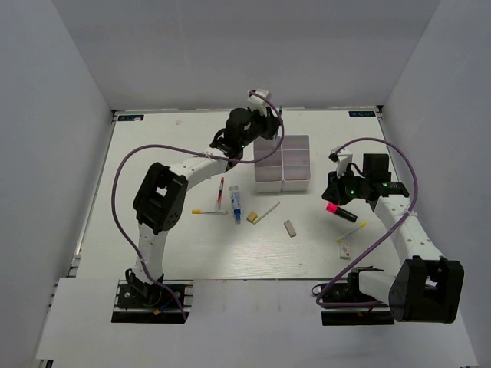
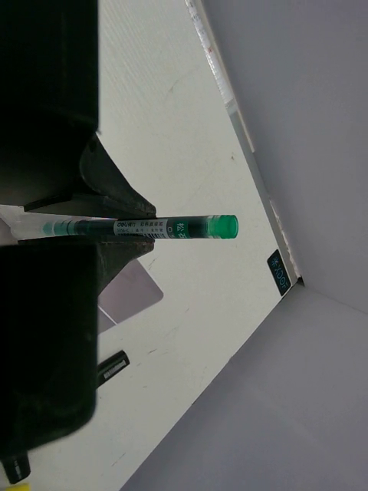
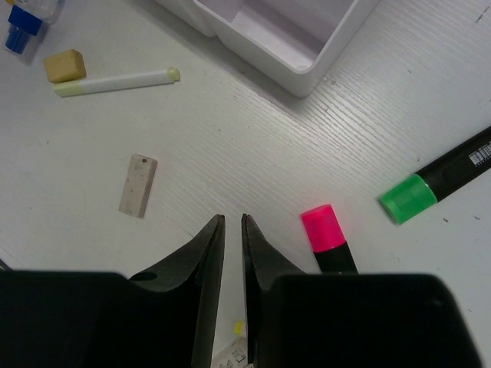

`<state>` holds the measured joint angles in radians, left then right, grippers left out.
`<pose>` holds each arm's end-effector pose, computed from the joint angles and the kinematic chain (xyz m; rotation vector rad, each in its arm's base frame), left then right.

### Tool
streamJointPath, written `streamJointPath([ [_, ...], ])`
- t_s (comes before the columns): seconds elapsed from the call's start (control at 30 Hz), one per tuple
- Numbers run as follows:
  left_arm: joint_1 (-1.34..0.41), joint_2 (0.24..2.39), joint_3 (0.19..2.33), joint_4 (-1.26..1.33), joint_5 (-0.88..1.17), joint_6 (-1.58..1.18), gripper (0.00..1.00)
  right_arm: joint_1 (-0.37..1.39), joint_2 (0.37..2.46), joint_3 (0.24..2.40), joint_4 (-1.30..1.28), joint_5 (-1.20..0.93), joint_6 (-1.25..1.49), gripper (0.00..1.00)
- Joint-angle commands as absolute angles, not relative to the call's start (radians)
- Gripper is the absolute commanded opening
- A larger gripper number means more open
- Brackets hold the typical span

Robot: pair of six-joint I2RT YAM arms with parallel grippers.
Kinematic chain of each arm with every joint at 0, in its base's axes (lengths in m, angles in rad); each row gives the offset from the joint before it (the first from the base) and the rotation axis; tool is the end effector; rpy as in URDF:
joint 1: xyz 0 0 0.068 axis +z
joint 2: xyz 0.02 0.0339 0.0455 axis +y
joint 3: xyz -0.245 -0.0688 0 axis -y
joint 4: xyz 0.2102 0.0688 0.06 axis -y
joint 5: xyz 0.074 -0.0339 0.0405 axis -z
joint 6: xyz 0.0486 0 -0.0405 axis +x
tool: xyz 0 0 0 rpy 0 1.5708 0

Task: Sort the stationery into containers
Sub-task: Place the pen in the storage box.

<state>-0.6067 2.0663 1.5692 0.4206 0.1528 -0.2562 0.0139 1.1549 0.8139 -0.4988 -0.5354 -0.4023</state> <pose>0.3832 -0.2749 0.2722 0.4154 1.6542 -0.7773 0.2161 0.0278 0.2376 -0.7094 2.1944 0.4479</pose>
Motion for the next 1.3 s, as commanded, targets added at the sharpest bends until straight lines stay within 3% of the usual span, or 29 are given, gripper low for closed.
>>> streamJointPath([
  [0.0, -0.627, 2.063, 1.627, 0.448, 0.032, -0.183, 0.04, 0.012, 1.143, 0.813, -0.482, -0.561, -0.420, 0.21],
  [0.23, -0.649, 2.063, 1.583, 0.436, -0.046, -0.137, 0.20, 0.011, 1.146, 0.808, -0.474, -0.587, -0.433, 0.25],
  [0.43, -0.649, 2.083, 1.592, 0.426, -0.084, -0.137, 0.22, 0.011, 1.169, 0.828, -0.477, -0.604, -0.434, 0.26],
  [0.57, -0.649, 2.073, 1.585, 0.383, -0.066, -0.137, 0.44, 0.012, 1.177, 0.844, -0.486, -0.618, -0.451, 0.33],
  [0.6, -0.649, 2.062, 1.568, 0.383, -0.066, -0.137, 0.56, 0.012, 1.177, 0.847, -0.489, -0.621, -0.465, 0.36],
  [0.63, -0.649, 2.050, 1.533, 0.399, -0.066, -0.137, 0.62, 0.011, 1.178, 0.848, -0.492, -0.633, -0.471, 0.42],
  [0.7, -0.658, 2.011, 1.510, 0.408, -0.066, -0.137, 0.71, 0.014, 1.181, 0.853, -0.503, -0.669, -0.488, 0.47],
  [0.77, -0.658, 1.982, 1.497, 0.408, -0.045, -0.137, 0.73, 0.017, 1.183, 0.864, -0.508, -0.690, -0.497, 0.53],
  [0.9, -0.658, 1.858, 1.477, 0.350, -0.012, -0.126, 0.78, 0.032, 1.189, 0.891, -0.499, -0.764, -0.502, 0.54],
  [1.03, -0.658, 1.654, 1.375, 0.192, -0.061, -0.156, 0.92, 0.097, 1.232, 0.949, -0.488, -0.759, -0.474, 0.54],
  [1.1, -0.644, 1.502, 1.318, 0.117, -0.093, -0.181, 0.93, 0.149, 1.255, 0.991, -0.468, -0.739, -0.453, 0.54],
  [1.13, -0.644, 1.447, 1.246, 0.050, -0.125, -0.217, 1.00, 0.207, 1.299, 1.005, -0.463, -0.715, -0.422, 0.53],
  [1.27, -0.644, 1.177, 1.040, -0.090, -0.257, -0.320, 1.00, 0.339, 1.406, 1.120, -0.468, -0.651, -0.359, 0.50],
])
